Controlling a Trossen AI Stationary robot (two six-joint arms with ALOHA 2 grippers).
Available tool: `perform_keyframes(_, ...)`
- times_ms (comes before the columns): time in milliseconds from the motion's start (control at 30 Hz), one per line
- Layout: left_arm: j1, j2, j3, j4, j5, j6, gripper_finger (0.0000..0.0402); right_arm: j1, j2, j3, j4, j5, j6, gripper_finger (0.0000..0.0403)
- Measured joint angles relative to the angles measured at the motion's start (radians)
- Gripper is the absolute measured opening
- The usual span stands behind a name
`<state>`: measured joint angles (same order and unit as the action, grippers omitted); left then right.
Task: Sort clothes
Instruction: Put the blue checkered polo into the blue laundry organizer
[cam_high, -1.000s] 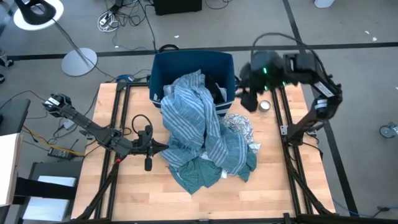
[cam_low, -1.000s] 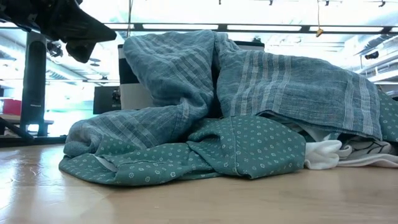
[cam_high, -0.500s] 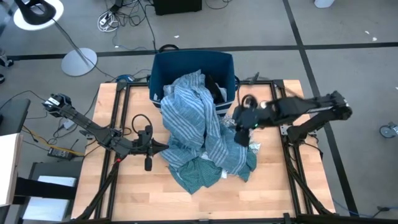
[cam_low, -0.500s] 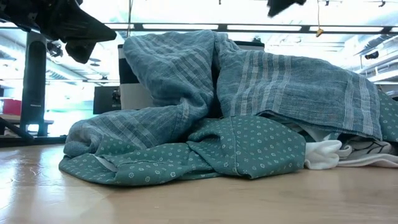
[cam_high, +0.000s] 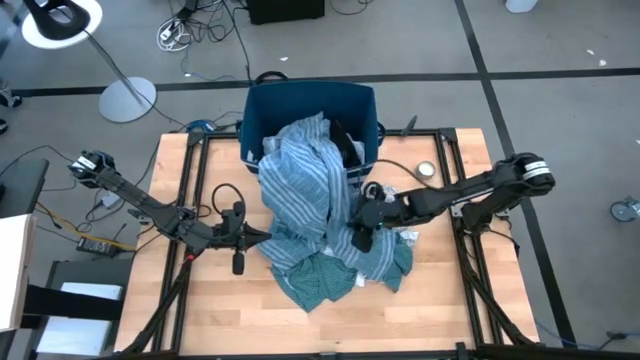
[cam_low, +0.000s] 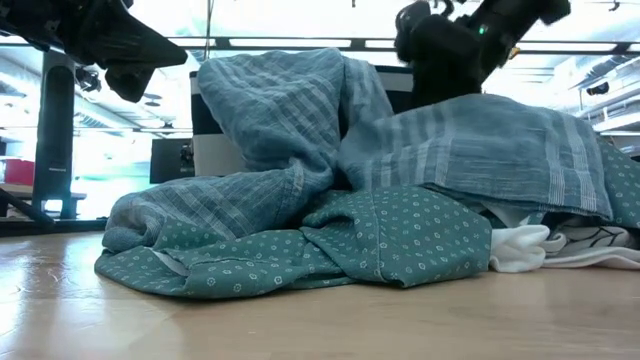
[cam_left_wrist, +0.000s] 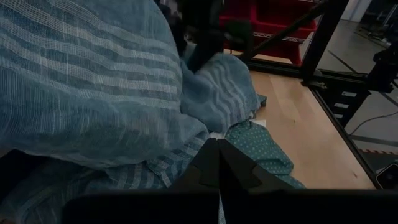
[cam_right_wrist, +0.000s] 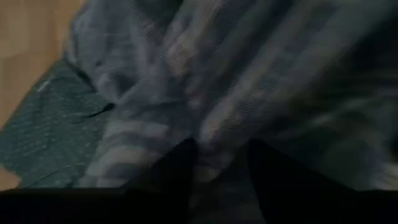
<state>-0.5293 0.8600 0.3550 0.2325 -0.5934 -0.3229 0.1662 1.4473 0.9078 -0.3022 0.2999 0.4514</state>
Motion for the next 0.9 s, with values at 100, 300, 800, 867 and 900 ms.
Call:
perform_keyframes(100,0.000,0.000,0.000,0.000,0.000,0.000,0.0001,0.001,0.043,-0.005,0.057,-0.053,-0.017,0.0100)
perform_keyframes(300,0.000,0.000,0.000,-0.001,0.000,0.000,0.0001,0.012,0.038,0.089,0.040,-0.093,-0.103,0.0012)
perform_keyframes(800,0.000,0.000,0.000,0.010,0.000,0.000,0.0001,-0.041,0.037,0.820,-0.141,-0.057,-0.641,0.0002)
perform_keyframes(867,0.000,0.000,0.000,0.012,0.000,0.000,0.0001,-0.077,0.074,0.932,-0.131,-0.057,-0.701,0.0001)
perform_keyframes(900,0.000,0.000,0.000,0.009,0.000,0.000,0.0001,-0.097,0.098,0.990,-0.126,-0.057,-0.733,0.0001)
